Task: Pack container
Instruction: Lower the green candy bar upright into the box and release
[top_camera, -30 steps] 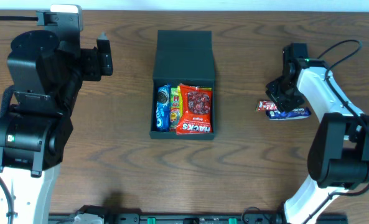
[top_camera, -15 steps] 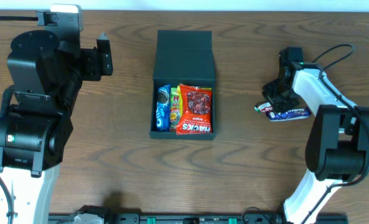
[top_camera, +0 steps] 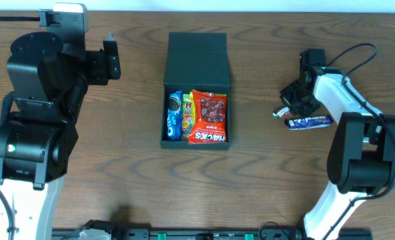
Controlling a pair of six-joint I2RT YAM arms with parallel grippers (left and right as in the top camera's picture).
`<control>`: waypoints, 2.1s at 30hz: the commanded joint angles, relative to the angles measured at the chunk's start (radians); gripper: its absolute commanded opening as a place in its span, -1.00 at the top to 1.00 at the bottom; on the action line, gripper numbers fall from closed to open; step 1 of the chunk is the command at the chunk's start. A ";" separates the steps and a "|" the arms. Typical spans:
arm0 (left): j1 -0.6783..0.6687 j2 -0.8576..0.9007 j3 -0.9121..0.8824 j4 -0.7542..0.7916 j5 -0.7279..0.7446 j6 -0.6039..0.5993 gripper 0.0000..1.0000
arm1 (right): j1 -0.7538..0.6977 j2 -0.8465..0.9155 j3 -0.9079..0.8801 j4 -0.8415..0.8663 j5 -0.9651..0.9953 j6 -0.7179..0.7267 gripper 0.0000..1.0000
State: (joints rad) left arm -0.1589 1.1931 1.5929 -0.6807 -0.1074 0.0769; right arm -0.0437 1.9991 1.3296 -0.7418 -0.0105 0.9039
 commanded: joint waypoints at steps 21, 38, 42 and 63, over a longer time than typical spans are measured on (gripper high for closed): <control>0.003 -0.014 0.014 0.021 -0.007 0.005 -0.91 | 0.400 -0.015 0.537 -0.377 -0.375 -0.719 0.97; 0.003 -0.027 0.014 0.026 -0.007 0.006 -0.90 | 0.727 0.086 0.518 -0.340 -0.309 -0.432 0.97; 0.003 -0.027 0.014 0.026 -0.006 0.005 -0.90 | 0.757 0.110 0.518 -0.307 -0.304 -0.416 0.97; 0.003 -0.027 0.014 0.027 -0.007 0.006 -0.91 | 0.620 0.051 0.576 -0.349 -0.291 -0.370 0.58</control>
State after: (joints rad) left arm -0.1589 1.1767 1.5929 -0.6567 -0.1081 0.0792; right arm 0.6441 2.1117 1.8599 -1.0721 -0.3149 0.5514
